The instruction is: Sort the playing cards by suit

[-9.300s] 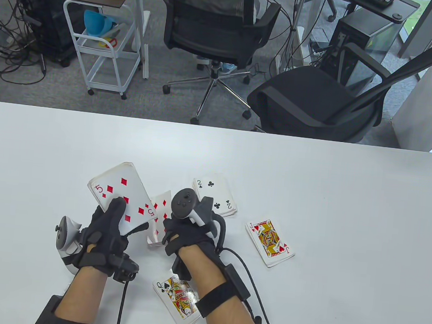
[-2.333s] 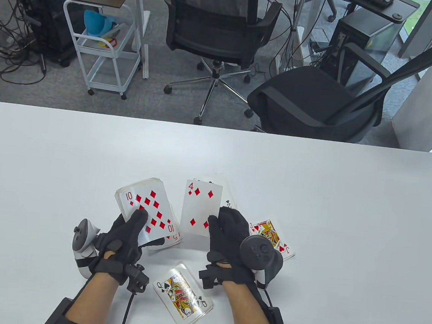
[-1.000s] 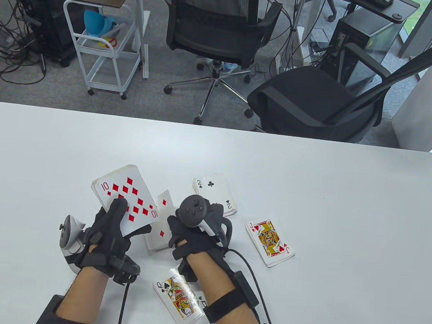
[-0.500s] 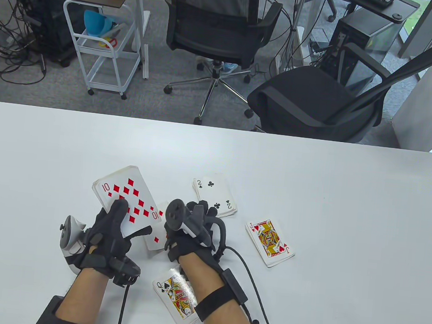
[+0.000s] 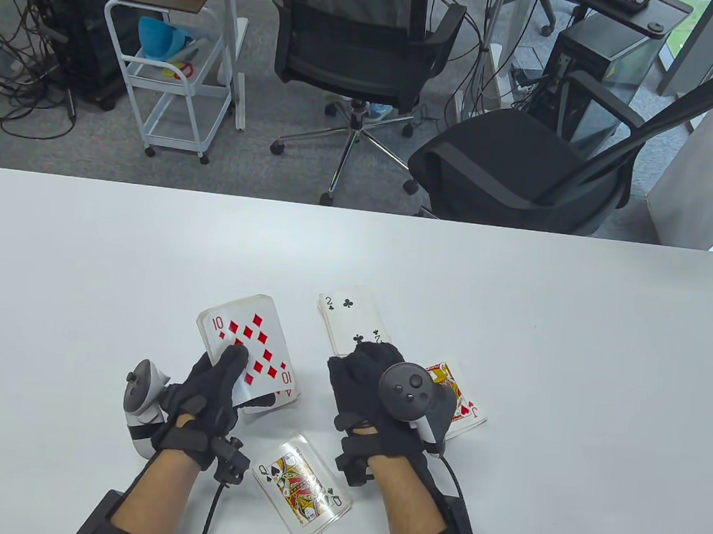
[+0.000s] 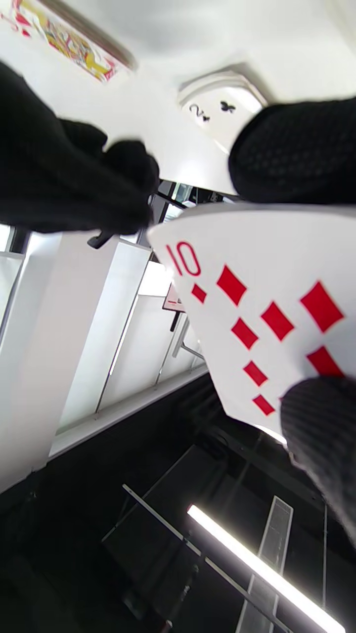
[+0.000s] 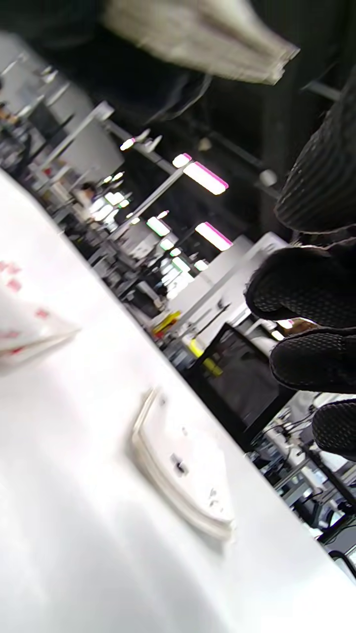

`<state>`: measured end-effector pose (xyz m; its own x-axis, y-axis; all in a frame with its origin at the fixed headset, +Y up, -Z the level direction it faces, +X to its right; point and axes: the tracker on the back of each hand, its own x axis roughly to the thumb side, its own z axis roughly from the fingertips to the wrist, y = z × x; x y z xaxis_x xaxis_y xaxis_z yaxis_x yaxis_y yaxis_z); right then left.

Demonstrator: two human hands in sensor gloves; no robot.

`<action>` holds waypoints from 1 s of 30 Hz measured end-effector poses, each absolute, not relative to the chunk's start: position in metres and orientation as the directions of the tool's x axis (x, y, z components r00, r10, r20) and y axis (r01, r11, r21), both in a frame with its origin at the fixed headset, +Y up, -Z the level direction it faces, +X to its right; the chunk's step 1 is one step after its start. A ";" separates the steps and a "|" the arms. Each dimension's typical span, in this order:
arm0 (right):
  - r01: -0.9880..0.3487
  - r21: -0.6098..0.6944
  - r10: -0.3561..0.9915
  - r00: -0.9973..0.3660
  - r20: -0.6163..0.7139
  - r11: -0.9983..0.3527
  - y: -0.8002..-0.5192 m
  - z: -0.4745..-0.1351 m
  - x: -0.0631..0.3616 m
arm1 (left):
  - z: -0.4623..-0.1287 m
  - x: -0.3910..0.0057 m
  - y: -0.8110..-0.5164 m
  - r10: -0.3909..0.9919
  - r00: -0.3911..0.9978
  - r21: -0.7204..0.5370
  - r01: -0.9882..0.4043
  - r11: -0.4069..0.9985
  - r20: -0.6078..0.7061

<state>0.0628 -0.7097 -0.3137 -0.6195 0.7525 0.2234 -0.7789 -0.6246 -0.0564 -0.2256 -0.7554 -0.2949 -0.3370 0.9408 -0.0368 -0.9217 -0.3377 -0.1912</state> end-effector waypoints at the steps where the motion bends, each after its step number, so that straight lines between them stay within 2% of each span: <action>1: -0.797 -0.077 0.764 -0.598 0.241 -0.600 -0.709 -0.312 0.063 | -0.294 -0.224 -0.756 0.945 -0.326 -0.198 -0.924 -0.327 -0.041; 8: -0.829 -0.097 0.759 -0.546 0.355 -0.551 -0.709 -0.301 0.051 | -0.293 -0.213 -0.763 0.959 -0.275 -0.220 -0.934 -0.283 -0.064; 14: -0.787 -0.020 0.722 -0.575 0.385 -0.616 -0.715 -0.298 0.035 | -0.293 -0.211 -0.763 0.964 -0.256 -0.228 -0.937 -0.265 -0.072; 21: -0.744 -0.059 0.662 -0.624 0.414 -0.665 -0.712 -0.293 0.028 | -0.292 -0.206 -0.760 0.971 -0.230 -0.251 -0.938 -0.240 -0.070; 25: -0.729 -0.022 0.655 -0.628 0.420 -0.684 -0.715 -0.293 0.026 | -0.292 -0.206 -0.760 0.972 -0.224 -0.253 -0.939 -0.234 -0.068; 30: -0.730 -0.070 0.642 -0.639 0.425 -0.680 -0.714 -0.291 0.025 | -0.291 -0.206 -0.760 0.971 -0.227 -0.245 -0.940 -0.238 -0.071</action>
<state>0.0252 -0.7137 -0.2914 -0.6386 0.6418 0.4247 -0.7298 -0.6801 -0.0696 -0.2059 -0.7600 -0.2915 -0.2272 0.9713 -0.0709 -0.9399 -0.2377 -0.2451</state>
